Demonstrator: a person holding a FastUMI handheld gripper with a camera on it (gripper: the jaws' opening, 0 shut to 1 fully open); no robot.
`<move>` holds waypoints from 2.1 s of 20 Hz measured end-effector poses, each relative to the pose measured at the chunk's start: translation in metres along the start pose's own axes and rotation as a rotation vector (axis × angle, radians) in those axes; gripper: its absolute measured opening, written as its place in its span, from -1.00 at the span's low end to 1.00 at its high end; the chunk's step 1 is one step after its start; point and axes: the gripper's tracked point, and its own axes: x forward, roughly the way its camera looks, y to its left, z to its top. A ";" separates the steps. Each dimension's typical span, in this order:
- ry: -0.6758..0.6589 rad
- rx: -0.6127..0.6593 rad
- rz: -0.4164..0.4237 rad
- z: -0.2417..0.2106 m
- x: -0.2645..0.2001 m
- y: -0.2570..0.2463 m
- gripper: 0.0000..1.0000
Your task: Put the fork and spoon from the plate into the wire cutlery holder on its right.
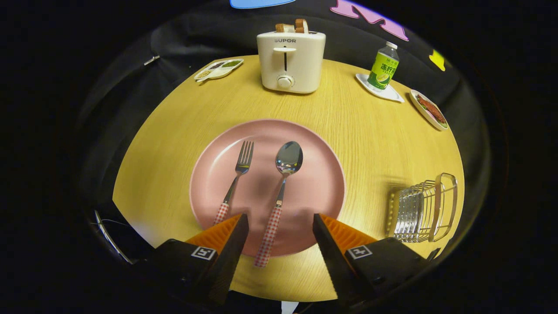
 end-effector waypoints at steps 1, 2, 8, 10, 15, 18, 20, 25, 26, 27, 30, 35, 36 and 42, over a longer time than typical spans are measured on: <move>0.011 0.003 0.001 -0.001 0.004 0.001 0.74; 0.023 0.004 -0.005 -0.002 0.006 0.000 0.68; 0.095 0.055 0.004 -0.009 0.013 0.002 0.09; 0.113 0.066 0.005 -0.010 0.011 0.000 -0.15; 0.143 0.093 0.049 -0.013 0.005 -0.001 -0.70; 0.121 0.101 0.091 -0.005 -0.008 -0.005 -0.76; 0.092 0.112 0.102 0.002 -0.022 -0.014 -0.77; 0.053 0.069 0.139 0.005 -0.077 -0.046 -0.77; 0.051 0.045 0.143 0.001 -0.089 -0.056 -0.76; 0.049 0.021 0.141 -0.003 -0.102 -0.068 -0.77; 0.064 -0.042 0.130 -0.019 -0.132 -0.106 -0.77; 0.147 -0.138 0.128 -0.033 -0.164 -0.171 -0.77; 0.167 -0.151 0.126 -0.032 -0.167 -0.183 -0.76; 0.349 -0.239 0.152 -0.043 -0.169 -0.222 -0.77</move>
